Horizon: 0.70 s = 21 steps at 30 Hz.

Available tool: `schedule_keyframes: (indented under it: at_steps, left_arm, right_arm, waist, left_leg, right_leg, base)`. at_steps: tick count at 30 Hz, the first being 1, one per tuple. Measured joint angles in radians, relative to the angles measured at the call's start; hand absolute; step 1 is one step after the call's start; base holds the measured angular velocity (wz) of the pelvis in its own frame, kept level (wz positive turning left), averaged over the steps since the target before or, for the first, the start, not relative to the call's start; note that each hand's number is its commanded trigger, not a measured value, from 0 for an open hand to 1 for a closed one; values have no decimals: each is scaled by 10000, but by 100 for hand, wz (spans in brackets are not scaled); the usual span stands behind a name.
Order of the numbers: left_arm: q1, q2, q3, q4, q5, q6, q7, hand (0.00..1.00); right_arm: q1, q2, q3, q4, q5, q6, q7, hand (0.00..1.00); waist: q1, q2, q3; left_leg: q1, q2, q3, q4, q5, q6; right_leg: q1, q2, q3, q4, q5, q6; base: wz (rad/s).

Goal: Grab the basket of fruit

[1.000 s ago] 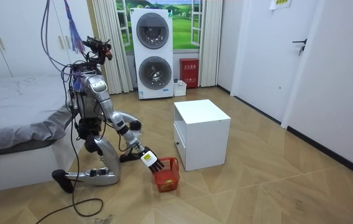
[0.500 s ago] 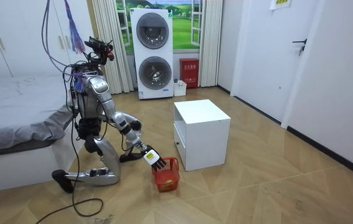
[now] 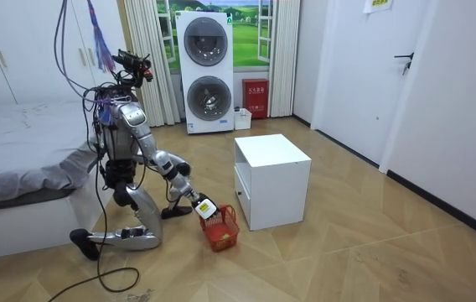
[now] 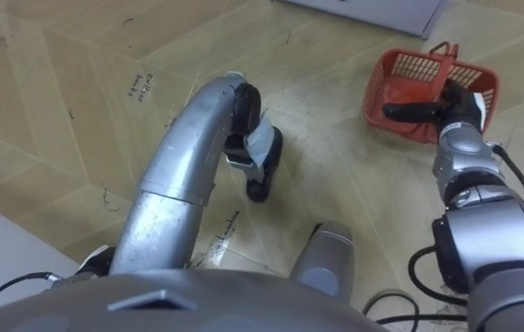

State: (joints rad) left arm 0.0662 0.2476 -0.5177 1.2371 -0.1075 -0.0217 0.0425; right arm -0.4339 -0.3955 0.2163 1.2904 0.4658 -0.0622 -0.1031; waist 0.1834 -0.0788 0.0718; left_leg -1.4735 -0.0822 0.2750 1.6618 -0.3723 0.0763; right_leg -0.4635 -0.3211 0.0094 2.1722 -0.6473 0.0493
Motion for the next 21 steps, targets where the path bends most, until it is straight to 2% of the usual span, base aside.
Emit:
schedule_keyframes:
  at_steps: [4,10,18,21]
  left_arm:
    - [-307,-17,2,17,-18,173,-142,0]
    - [-843,-50,3,20,-176,164,-218,0]
    - [-964,-238,8,188,-174,242,-366,0]
    - [-1041,-268,18,198,-201,298,-402,0]
  right_arm:
    - [8,3,254,4,8,2,233,100]
    - [19,69,348,-5,19,3,366,100]
    - [26,121,361,-4,10,120,340,100]
    - [26,121,366,2,15,121,297,100]
  waist:
    - [-48,-31,17]
    - [-151,-42,23]
    - [-157,-59,33]
    - [-189,-107,60]
  left_leg:
    - [18,0,9,-9,4,1]
    - [24,5,18,-10,19,10]
    - [88,-6,71,-64,83,30]
    - [156,-2,77,-63,86,29]
  right_leg:
    - [13,-8,-6,3,-5,9]
    - [11,-6,-4,18,-7,13]
    - [26,-71,27,54,-13,24]
    - [90,-72,55,72,-26,46]
  base:
    - [0]
    - [0]
    - [0]
    - [-3]
